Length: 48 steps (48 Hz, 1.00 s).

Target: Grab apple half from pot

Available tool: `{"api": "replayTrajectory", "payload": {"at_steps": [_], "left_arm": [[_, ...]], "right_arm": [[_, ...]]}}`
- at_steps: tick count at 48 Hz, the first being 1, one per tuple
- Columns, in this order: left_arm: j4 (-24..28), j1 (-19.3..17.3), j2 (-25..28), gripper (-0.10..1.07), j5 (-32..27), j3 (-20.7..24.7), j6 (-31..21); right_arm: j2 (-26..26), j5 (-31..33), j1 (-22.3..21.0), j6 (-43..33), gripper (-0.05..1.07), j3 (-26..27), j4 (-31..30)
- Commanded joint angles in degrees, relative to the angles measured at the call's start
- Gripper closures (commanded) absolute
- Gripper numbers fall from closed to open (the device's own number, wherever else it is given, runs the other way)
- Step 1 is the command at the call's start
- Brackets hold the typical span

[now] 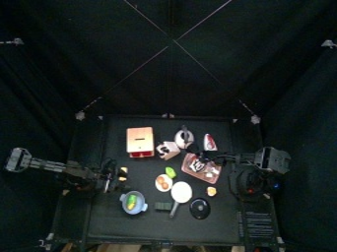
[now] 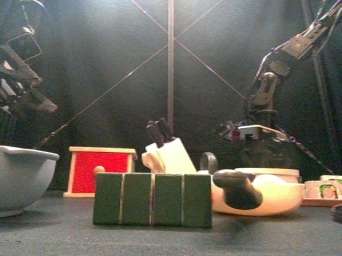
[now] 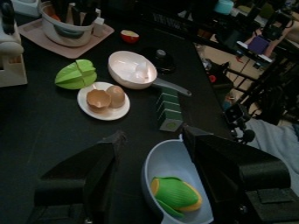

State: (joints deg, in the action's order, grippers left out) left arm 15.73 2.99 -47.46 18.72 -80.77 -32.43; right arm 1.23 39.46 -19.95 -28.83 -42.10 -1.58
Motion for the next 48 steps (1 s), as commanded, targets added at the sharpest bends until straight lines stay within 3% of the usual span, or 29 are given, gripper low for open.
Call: {"api": "replayTrajectory", "payload": {"at_steps": [1,48], "left_arm": [[0.0,-0.09,0.09,0.07,0.18,0.7,0.09],[0.53,-0.09,0.09,0.07,-1.32,1.05,0.18]], "right_arm": [[-0.18,0.18,0.09,0.09,0.0,-0.18,0.18],[-1.49,3.78,0.7,-0.62,0.0,1.67,0.97]]}}
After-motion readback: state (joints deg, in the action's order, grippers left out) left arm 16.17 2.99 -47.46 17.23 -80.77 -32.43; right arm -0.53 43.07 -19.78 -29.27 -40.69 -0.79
